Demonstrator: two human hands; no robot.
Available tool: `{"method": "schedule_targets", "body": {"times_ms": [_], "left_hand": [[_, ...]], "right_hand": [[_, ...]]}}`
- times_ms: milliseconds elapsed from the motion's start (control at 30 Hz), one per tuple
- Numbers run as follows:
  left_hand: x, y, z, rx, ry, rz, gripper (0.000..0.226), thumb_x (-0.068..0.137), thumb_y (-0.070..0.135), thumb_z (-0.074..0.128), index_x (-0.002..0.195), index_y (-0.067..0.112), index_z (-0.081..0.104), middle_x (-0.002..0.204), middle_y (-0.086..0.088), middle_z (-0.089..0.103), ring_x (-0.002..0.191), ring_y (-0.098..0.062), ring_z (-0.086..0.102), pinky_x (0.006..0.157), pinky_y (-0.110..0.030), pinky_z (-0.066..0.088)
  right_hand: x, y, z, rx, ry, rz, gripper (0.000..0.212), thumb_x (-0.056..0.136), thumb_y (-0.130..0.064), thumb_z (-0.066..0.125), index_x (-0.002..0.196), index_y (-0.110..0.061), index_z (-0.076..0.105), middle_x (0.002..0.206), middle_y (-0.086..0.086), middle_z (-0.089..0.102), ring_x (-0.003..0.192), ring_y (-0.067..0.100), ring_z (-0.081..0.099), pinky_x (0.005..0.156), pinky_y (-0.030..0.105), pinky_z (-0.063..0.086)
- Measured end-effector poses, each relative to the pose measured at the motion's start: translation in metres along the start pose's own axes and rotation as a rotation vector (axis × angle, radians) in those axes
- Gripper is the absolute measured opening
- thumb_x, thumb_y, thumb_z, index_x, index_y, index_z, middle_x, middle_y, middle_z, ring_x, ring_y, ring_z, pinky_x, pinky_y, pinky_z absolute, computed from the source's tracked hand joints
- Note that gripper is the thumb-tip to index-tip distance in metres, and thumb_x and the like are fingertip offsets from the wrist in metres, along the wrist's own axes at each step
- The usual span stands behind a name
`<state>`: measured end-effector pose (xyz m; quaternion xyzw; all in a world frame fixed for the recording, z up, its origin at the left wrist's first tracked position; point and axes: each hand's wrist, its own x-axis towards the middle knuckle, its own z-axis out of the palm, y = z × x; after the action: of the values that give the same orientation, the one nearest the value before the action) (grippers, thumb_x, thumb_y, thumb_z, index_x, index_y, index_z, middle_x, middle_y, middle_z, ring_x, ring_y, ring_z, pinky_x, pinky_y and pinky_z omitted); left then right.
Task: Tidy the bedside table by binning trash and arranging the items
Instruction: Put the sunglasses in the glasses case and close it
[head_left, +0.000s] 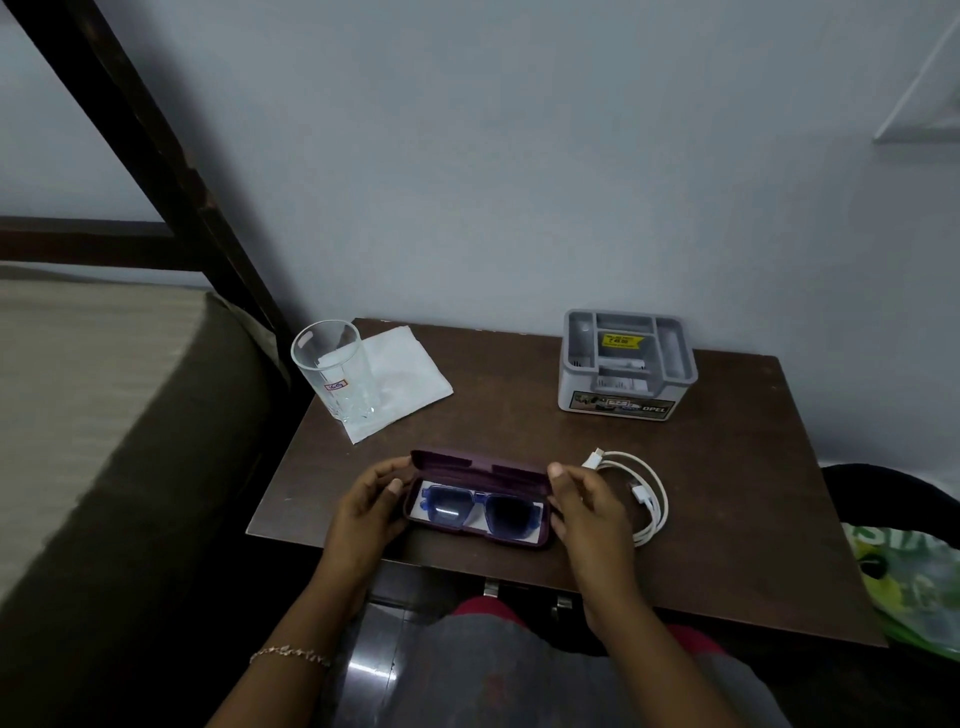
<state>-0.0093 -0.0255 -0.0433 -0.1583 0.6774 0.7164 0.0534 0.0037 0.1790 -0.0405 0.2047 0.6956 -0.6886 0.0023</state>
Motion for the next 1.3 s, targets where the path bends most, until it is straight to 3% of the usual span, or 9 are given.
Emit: {"method": "schedule_targets", "body": {"times_ms": [100,233,333,467,767,933,1067,1200,1300], "left_hand": [[-0.004,0.002,0.004,-0.027,0.014,-0.039,0.026,0.099,0.022,0.036,0.113,0.014,0.056,0.106,0.002,0.066,0.092,-0.002,0.064,0.070,-0.020,0.050],[-0.002,0.002,0.007,-0.100,0.076,-0.092,0.036,0.097,0.039,0.036,0.112,0.015,0.058,0.111,0.000,0.066,0.103,-0.010,0.061,0.080,-0.029,0.049],[-0.002,0.004,0.010,-0.170,0.101,-0.112,0.028,0.095,0.037,0.044,0.108,0.016,0.058,0.106,-0.002,0.063,0.098,-0.014,0.060,0.082,-0.030,0.050],[-0.005,0.003,0.012,-0.091,0.076,-0.087,0.024,0.088,0.017,0.059,0.112,0.018,0.059,0.110,-0.001,0.060,0.093,-0.009,0.057,0.076,-0.025,0.047],[-0.007,-0.001,0.014,-0.072,0.066,-0.039,0.028,0.088,0.004,0.058,0.114,0.014,0.060,0.100,-0.001,0.068,0.079,0.000,0.064,0.068,-0.011,0.053],[-0.005,-0.003,0.013,-0.045,0.076,-0.024,0.031,0.087,0.001,0.058,0.116,0.011,0.060,0.099,-0.003,0.068,0.075,0.002,0.065,0.068,-0.011,0.053],[-0.004,-0.002,0.013,-0.013,0.074,-0.018,0.032,0.087,0.002,0.058,0.117,0.010,0.059,0.099,-0.002,0.068,0.075,0.003,0.065,0.067,-0.010,0.053],[-0.006,0.005,0.012,0.104,0.081,0.013,0.031,0.085,0.004,0.062,0.115,0.012,0.061,0.110,-0.009,0.067,0.094,-0.013,0.064,0.071,-0.006,0.051],[-0.003,0.013,0.022,0.261,0.162,0.100,0.039,0.084,0.016,0.066,0.122,0.014,0.059,0.121,-0.005,0.062,0.111,-0.014,0.058,0.084,-0.008,0.047]], "right_hand": [[-0.005,-0.001,-0.001,0.024,-0.016,-0.005,0.008,0.084,-0.039,0.062,0.085,-0.033,0.067,0.091,-0.007,0.070,0.095,0.014,0.064,0.095,0.042,0.050],[-0.008,-0.001,-0.002,0.055,-0.084,0.017,0.011,0.088,-0.022,0.061,0.091,-0.030,0.068,0.090,-0.009,0.065,0.081,0.005,0.056,0.083,0.027,0.047],[-0.011,0.001,-0.003,0.049,-0.132,0.020,0.024,0.088,-0.008,0.060,0.109,-0.019,0.064,0.113,-0.004,0.064,0.105,0.004,0.057,0.089,0.016,0.046],[-0.014,0.005,-0.002,0.079,-0.164,0.031,0.041,0.087,0.003,0.057,0.125,-0.011,0.055,0.131,0.000,0.054,0.121,0.005,0.047,0.104,0.022,0.037],[-0.013,0.010,0.000,0.074,-0.152,0.022,0.045,0.086,0.008,0.056,0.127,-0.008,0.053,0.131,0.005,0.054,0.118,0.004,0.047,0.104,0.023,0.037],[-0.013,0.011,0.002,0.062,-0.141,0.007,0.045,0.085,0.009,0.056,0.126,-0.008,0.054,0.126,0.000,0.054,0.117,0.004,0.048,0.093,0.008,0.041],[-0.012,0.014,0.003,0.041,-0.116,-0.010,0.044,0.084,0.010,0.057,0.122,-0.011,0.057,0.126,0.001,0.057,0.119,0.007,0.051,0.104,0.023,0.038],[-0.011,0.009,0.002,0.037,-0.085,-0.039,0.044,0.083,0.005,0.061,0.122,-0.015,0.056,0.126,-0.003,0.055,0.119,0.010,0.052,0.100,0.020,0.041],[-0.001,-0.009,-0.011,0.052,0.099,-0.122,0.037,0.085,-0.008,0.063,0.120,-0.020,0.058,0.121,-0.005,0.060,0.111,0.008,0.057,0.096,0.024,0.045]]}}
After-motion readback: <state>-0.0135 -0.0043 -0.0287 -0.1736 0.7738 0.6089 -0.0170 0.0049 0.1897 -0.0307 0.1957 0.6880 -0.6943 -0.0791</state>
